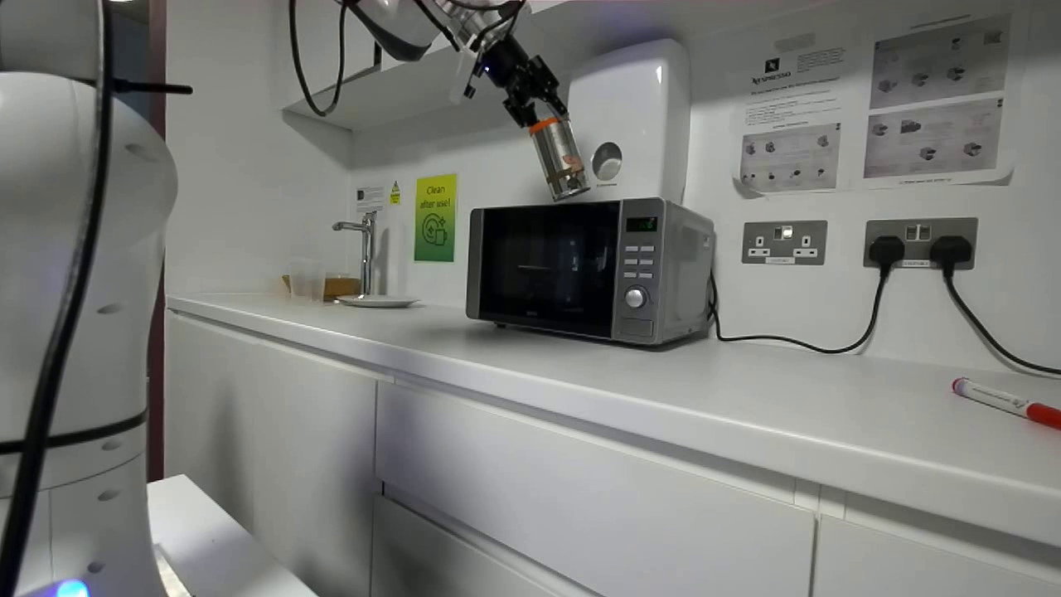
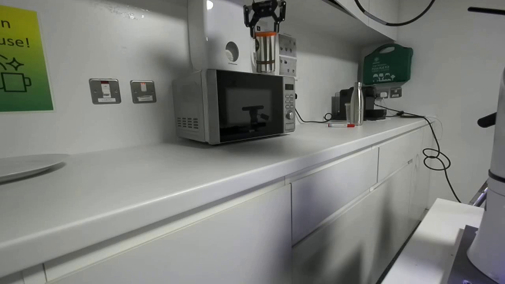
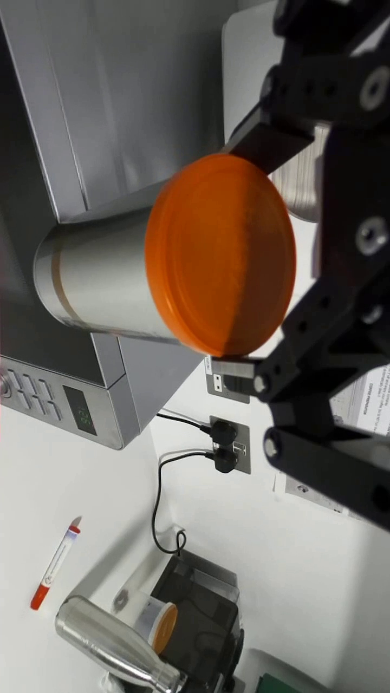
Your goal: Place the silver jar on the microwave
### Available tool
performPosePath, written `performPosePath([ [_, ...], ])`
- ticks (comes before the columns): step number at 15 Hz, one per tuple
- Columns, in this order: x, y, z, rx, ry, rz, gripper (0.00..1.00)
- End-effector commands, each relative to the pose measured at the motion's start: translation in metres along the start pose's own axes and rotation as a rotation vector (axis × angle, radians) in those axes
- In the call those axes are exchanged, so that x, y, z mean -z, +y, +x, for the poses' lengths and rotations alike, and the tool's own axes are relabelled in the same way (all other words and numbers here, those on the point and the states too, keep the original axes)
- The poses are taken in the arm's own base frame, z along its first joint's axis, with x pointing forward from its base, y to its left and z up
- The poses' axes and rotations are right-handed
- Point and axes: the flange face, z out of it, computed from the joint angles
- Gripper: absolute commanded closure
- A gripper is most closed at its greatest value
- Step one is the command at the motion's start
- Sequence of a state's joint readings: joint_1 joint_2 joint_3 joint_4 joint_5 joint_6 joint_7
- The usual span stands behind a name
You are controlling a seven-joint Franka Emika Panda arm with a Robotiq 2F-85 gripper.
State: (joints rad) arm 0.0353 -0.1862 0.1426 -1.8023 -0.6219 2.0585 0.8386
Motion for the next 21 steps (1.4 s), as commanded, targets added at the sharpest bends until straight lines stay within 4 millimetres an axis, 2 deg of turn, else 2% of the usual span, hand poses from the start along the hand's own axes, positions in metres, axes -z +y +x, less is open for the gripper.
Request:
performPosePath([
  [1,-0.01,-0.007,0.005,-0.026,0.019,0.006,0.4],
  [12,-0.024,-0.002,0.02,-0.171,0.068,-0.023,0.4],
  [21,-0.035,-0.011,0.031,-0.235,0.123,-0.071,0.4],
])
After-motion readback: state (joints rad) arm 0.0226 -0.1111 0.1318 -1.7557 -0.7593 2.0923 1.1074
